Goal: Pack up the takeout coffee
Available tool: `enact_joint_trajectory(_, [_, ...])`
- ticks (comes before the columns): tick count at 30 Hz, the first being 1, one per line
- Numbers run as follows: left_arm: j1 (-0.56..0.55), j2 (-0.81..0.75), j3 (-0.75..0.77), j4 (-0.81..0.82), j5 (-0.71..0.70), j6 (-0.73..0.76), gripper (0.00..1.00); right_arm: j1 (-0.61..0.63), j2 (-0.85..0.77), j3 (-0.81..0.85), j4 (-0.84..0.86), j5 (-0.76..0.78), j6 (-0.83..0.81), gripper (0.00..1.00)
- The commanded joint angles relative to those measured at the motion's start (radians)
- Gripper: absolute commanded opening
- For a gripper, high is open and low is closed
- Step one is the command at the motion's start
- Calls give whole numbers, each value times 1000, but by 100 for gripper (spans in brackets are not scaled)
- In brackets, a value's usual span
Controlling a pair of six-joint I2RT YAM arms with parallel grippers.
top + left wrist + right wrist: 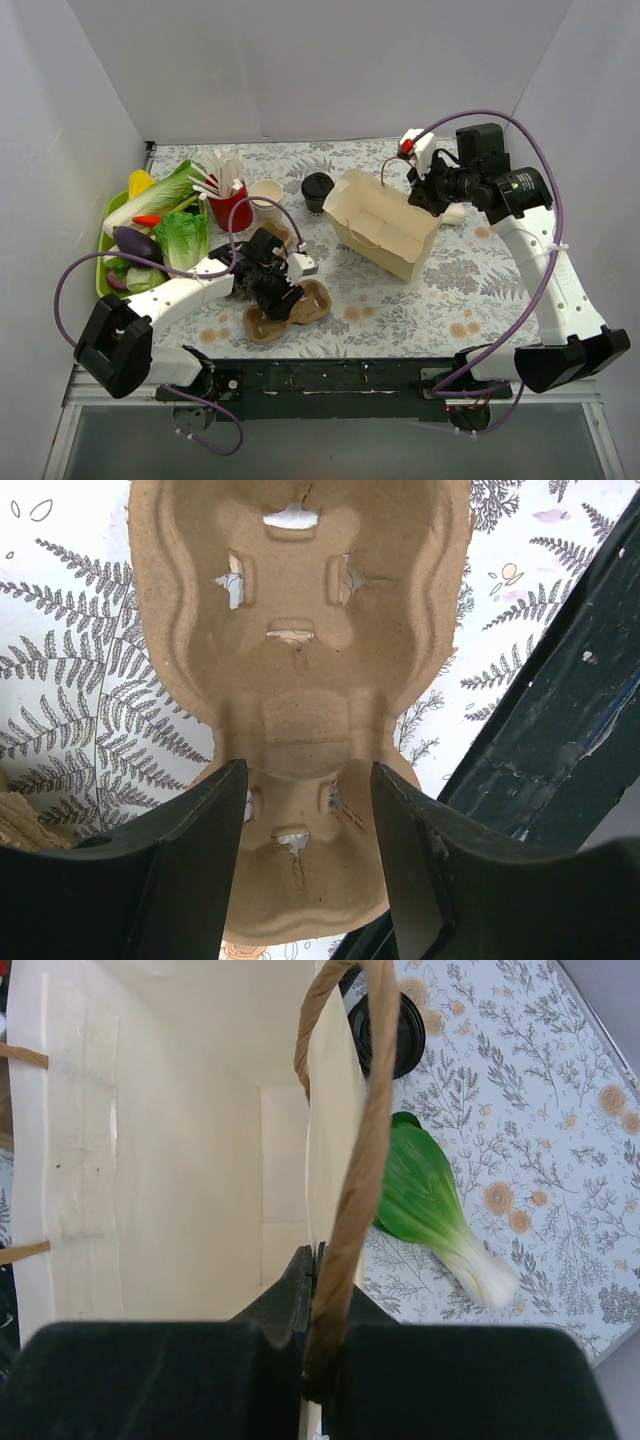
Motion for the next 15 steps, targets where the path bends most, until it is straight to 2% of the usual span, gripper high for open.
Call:
enact_joint_trajectory(1, [-15,1,-15,35,-28,-9,51,-3,-23,-6,44,0,-10,1])
enact_joint_trajectory(15, [-65,7,-30,85,-117,-58,48,-3,-22,-23,59,13,-16,1])
